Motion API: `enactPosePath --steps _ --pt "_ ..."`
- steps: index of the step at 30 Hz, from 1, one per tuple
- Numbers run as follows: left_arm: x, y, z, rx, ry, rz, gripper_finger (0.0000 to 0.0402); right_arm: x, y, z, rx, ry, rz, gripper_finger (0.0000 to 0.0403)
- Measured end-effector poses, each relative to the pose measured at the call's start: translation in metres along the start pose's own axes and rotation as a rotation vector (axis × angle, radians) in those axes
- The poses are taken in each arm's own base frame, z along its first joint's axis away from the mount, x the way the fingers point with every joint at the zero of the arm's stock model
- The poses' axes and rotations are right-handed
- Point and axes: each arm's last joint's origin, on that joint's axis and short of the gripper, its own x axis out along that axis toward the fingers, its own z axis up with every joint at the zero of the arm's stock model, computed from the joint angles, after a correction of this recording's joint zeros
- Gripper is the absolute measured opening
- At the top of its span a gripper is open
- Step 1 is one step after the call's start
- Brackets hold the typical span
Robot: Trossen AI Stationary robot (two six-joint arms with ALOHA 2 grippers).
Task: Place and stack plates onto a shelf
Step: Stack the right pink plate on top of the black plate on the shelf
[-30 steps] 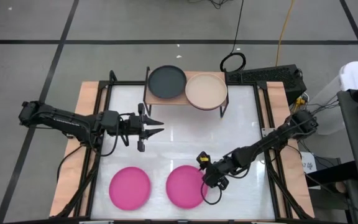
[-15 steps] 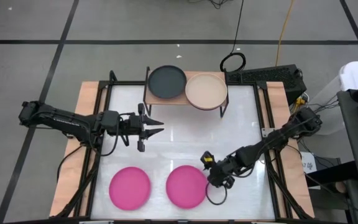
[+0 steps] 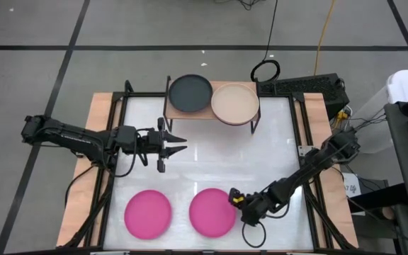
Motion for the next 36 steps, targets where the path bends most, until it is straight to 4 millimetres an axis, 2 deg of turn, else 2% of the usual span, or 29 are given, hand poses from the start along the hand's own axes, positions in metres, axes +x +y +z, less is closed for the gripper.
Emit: enactPosePath --steps 8,11,16,25,31,36 --pt "0.000 0.000 -0.001 0.002 0.006 0.000 0.0101 0.012 0.004 0.001 -0.029 0.009 0.003 0.0209" --pt "0.000 0.000 -0.001 0.002 0.006 0.000 0.0101 0.013 0.003 0.002 -0.040 -0.006 -0.007 0.0195" --pt "0.000 0.000 -0.001 0.000 0.006 0.000 0.0101 0.013 0.002 0.002 -0.048 -0.010 -0.005 0.0142" --pt "0.000 0.000 -0.001 0.000 0.006 0.000 0.0101 0.014 0.000 0.000 -0.057 -0.002 -0.009 0.0013" --pt "0.000 0.000 -0.001 -0.002 0.006 0.000 0.0101 0.015 -0.005 -0.005 -0.056 0.054 -0.065 0.0004" --pt "0.000 0.000 -0.001 -0.005 0.006 -0.001 0.0101 0.006 -0.017 -0.009 -0.076 0.128 -0.196 0.0003"
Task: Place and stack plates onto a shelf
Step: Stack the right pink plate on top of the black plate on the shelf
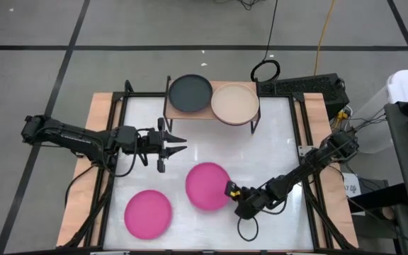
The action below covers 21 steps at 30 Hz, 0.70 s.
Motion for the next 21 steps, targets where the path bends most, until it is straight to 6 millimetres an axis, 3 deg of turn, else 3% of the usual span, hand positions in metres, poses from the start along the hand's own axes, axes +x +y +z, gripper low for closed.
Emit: enactPosePath --steps 7,14,21 --pt "0.000 0.000 0.004 -0.004 -0.042 0.003 0.0101 -0.015 -0.047 -0.028 0.097 0.077 -0.202 0.0002" --pt "-0.008 -0.009 0.027 -0.067 -0.260 -0.086 0.0101 -0.038 -0.116 -0.078 0.230 0.083 -0.491 0.0001" --pt "-0.015 -0.019 0.032 0.037 -0.287 -0.084 0.0101 -0.068 -0.187 -0.127 0.401 -0.058 -0.644 0.0001"
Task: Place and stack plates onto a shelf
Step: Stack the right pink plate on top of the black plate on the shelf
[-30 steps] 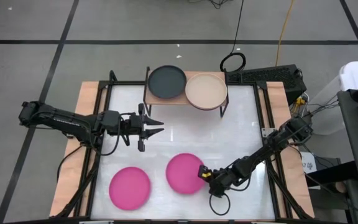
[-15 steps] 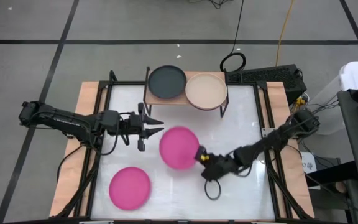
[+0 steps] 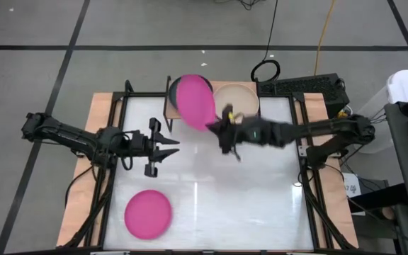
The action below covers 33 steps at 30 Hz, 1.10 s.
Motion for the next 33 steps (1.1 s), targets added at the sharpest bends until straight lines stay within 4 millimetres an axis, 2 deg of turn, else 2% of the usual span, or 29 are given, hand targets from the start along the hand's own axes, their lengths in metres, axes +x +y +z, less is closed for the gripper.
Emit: enactPosePath --steps 5,9,12,19,26,33 --pt "0.000 0.001 -0.001 0.020 0.017 0.036 0.0101 0.019 -0.054 -0.016 0.210 -0.157 0.043 0.0000" --pt "0.000 0.002 -0.003 0.024 0.031 0.039 0.0101 0.038 -0.076 -0.038 0.328 -0.224 0.135 0.0000" --pt "0.000 0.002 -0.003 0.024 0.035 0.039 0.0101 0.051 -0.077 -0.057 0.370 -0.225 0.197 0.0000" --pt "0.000 0.002 -0.004 0.025 0.044 0.038 0.0101 0.073 -0.060 -0.086 0.343 -0.125 0.274 0.0000" --pt "0.000 0.001 -0.006 0.027 0.059 0.036 0.0101 0.083 -0.050 -0.098 0.332 -0.079 0.307 0.0001" --pt "0.000 0.001 -0.006 0.027 0.065 0.035 0.0101 0.083 -0.053 -0.106 0.316 -0.022 0.270 0.0003"
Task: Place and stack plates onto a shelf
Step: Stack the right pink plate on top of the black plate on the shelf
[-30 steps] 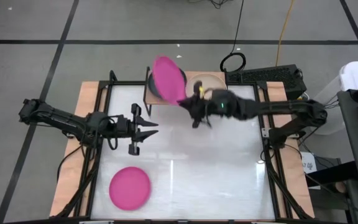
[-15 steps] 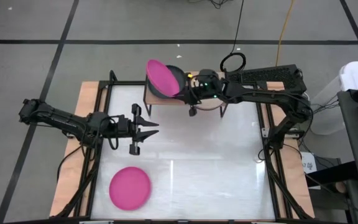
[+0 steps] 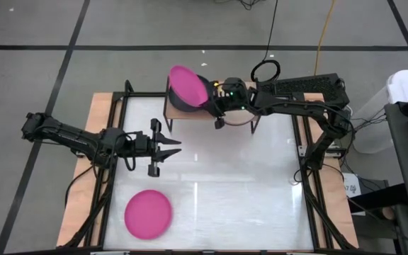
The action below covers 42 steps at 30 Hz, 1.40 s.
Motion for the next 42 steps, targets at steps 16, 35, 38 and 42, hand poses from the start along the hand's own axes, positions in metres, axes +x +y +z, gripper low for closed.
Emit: enactPosePath --steps 16,35,38,42 --pt "0.0001 -0.0001 -0.0001 -0.004 0.001 0.000 0.0101 -0.0022 -0.0061 -0.0083 0.056 0.045 -0.027 0.0011" --pt "0.0000 -0.0002 -0.0021 0.001 0.022 0.005 0.0101 -0.0027 -0.0084 -0.0105 0.084 0.116 -0.104 0.0092" --pt "0.0000 0.0004 -0.0025 0.002 0.028 0.024 0.0101 -0.0027 -0.0086 -0.0103 0.086 0.115 -0.107 0.0110" --pt "0.0000 0.0004 -0.0033 0.003 0.037 0.027 0.0101 -0.0036 -0.0088 -0.0093 0.108 0.111 -0.110 0.0125"
